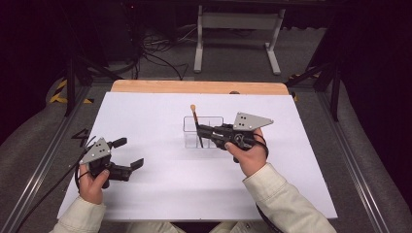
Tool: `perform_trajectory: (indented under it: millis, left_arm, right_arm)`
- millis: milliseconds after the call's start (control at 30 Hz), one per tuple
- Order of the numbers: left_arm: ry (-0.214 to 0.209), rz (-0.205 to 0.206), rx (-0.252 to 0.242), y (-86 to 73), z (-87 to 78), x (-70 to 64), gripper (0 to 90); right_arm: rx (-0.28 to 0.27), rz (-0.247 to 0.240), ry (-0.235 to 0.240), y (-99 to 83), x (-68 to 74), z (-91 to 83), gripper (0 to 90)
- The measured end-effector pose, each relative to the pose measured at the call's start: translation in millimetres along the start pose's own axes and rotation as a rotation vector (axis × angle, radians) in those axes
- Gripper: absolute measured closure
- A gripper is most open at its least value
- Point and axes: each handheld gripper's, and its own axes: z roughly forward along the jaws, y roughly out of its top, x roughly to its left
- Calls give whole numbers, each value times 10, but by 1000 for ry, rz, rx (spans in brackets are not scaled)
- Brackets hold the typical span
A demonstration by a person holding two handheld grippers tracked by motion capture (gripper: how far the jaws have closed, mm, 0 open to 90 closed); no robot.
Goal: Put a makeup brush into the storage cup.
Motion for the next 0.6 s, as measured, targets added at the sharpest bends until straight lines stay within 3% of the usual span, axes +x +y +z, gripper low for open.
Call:
perform_trajectory:
  millis: [600]
  left_arm:
    - [0, -2, 2, -3, 2, -1, 5]
  right_arm:
    - [-28, -8, -69, 51, -210, -29, 830]
